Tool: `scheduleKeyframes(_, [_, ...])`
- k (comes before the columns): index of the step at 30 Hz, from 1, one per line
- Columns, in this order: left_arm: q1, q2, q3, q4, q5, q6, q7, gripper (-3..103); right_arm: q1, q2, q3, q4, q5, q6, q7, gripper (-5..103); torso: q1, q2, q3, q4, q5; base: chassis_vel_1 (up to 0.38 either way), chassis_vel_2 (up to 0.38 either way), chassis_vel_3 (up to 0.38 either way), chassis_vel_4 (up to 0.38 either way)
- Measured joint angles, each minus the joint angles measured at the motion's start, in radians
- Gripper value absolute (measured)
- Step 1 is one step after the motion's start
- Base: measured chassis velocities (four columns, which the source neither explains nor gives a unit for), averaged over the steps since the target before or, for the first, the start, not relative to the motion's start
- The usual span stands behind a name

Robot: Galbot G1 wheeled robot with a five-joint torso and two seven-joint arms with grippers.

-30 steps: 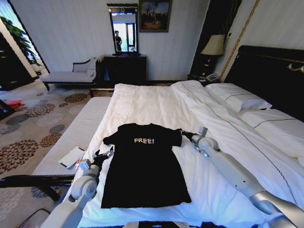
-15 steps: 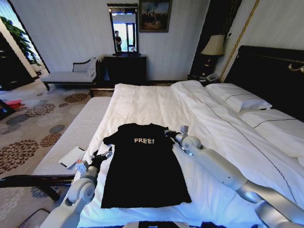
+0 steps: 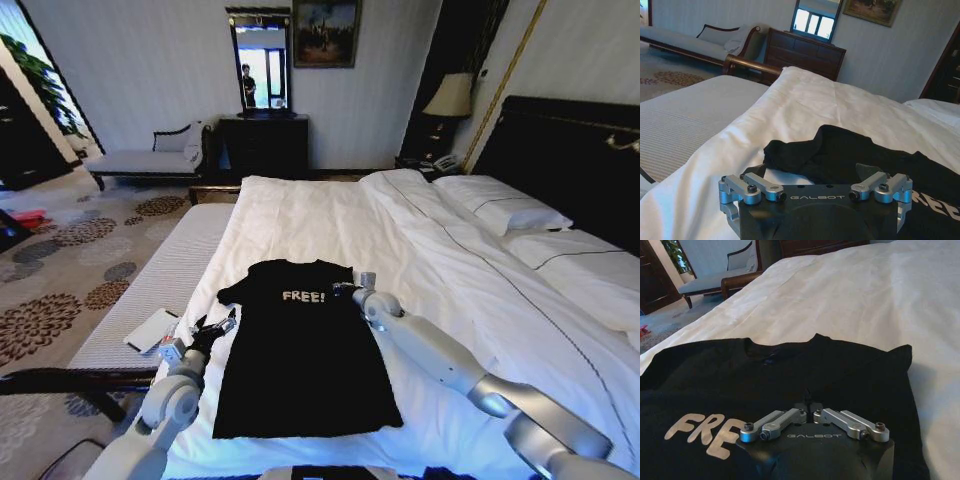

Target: Fold the clothes on the bed.

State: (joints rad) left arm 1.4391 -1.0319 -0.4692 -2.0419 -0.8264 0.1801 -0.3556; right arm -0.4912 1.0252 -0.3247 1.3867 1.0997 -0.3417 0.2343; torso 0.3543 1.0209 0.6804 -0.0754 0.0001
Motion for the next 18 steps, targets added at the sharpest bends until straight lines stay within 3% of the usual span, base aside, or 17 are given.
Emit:
scheduleKeyframes(2, [0.0,-0.002,0.001,0.002,0.0,0.0,0.0,100,-0.001,0.001,0.0,0.0,-0.001,0.0,0.0,-2,0.0,0.0,0.0,0.0,-0.0001,0.0,0.0,0.0,0.0])
scheduleKeyframes(4, [0.0,-0.004,0.003,0.004,0.001,0.0,0.0,100,-0.004,0.0,0.001,0.001,-0.001,0.0,0.0,7,0.0,0.0,0.0,-0.0001,-0.0002,0.0,0.0,0.0,0.0])
scheduleKeyframes(6, [0.0,-0.005,0.003,0.005,0.001,0.0,0.0,100,-0.005,-0.002,0.002,0.003,-0.001,0.0,0.001,7,0.0,0.0,0.0,-0.0001,-0.0001,0.0,0.0,0.0,0.0])
scheduleKeyframes(7, [0.0,-0.006,0.004,0.006,0.001,0.0,0.0,100,-0.006,-0.005,0.006,0.008,0.0,0.0,0.004,18,0.0,0.0,0.0,-0.0001,-0.0002,0.0,0.0,0.0,0.0])
scheduleKeyframes(8, [0.0,-0.006,0.005,0.007,0.001,0.0,-0.001,100,-0.007,-0.007,0.008,0.01,0.0,0.0,0.005,18,0.0,0.0,0.0,-0.0002,-0.0001,0.0,0.0,0.0,0.0])
scheduleKeyframes(12, [0.0,-0.005,0.003,0.008,0.002,0.0,-0.002,100,-0.01,-0.018,0.019,0.033,0.018,-0.001,0.016,39,0.0,0.0,0.0,-0.0001,-0.0001,0.0,0.0,0.0,0.0])
scheduleKeyframes(15, [0.0,-0.004,0.001,0.006,0.001,0.0,-0.002,100,-0.013,-0.022,0.028,0.047,0.037,-0.003,0.027,44,0.0,0.0,0.0,-0.0001,-0.0001,0.0,0.0,0.0,0.0])
scheduleKeyframes(18, [-0.001,-0.004,-0.006,0.008,-0.02,0.0,-0.003,100,-0.032,-0.041,0.067,0.093,0.056,-0.008,0.038,61,0.0,0.0,0.0,0.0,0.0,0.0,0.0,0.0,0.0])
